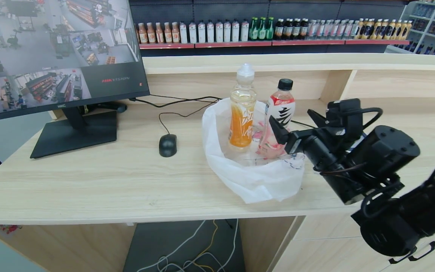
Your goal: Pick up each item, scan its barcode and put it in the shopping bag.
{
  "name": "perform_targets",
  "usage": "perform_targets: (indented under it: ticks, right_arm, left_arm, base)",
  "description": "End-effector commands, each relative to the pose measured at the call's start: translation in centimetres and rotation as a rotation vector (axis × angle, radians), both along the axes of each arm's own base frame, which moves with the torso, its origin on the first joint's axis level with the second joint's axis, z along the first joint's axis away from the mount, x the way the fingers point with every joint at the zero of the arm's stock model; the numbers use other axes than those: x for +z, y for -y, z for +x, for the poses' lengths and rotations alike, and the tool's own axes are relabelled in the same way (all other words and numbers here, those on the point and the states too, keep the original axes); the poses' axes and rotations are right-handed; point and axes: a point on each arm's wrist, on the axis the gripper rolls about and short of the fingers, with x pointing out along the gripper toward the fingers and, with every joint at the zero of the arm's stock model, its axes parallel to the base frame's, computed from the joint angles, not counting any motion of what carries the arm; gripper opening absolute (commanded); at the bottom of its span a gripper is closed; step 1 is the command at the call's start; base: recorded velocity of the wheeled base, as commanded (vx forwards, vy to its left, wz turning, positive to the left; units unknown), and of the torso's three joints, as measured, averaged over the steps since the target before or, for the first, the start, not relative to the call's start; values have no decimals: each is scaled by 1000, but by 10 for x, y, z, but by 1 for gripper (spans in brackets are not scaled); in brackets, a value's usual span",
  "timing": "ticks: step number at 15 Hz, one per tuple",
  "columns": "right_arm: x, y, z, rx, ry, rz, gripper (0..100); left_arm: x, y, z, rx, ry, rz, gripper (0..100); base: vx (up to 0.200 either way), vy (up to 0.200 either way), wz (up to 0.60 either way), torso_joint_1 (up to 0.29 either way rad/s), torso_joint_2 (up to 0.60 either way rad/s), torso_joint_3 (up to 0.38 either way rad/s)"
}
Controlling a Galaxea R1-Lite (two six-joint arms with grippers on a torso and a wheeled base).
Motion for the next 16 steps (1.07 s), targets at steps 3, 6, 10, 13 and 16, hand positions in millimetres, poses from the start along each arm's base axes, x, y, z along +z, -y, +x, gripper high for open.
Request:
perform_targets:
  ticks: [3,6,10,13,16]
  right_arm:
    - [12,49,-95,24,-35,27,100]
    - [-9,81,-154,38,-107,32,100]
    - [0,107,-205,68,-68,60,100]
    - [-22,121,-240,203,-165,-119,100]
    - [-54,141,-275,276,-273,-211,100]
  left_arm:
    - [0,0,0,1,0,-1,100]
    - [0,0,0,1,0,0,100]
    - [0,0,0,-1,0,0,100]
    - [0,0,0,-1,0,2,100]
    - [0,0,0,-1,0,0,100]
  base:
    - [0,0,0,0,0,0]
    - [0,0,0,0,0,0]
    - [0,0,0,0,0,0]
    - [0,0,0,0,0,0]
    - [0,0,0,0,0,0]
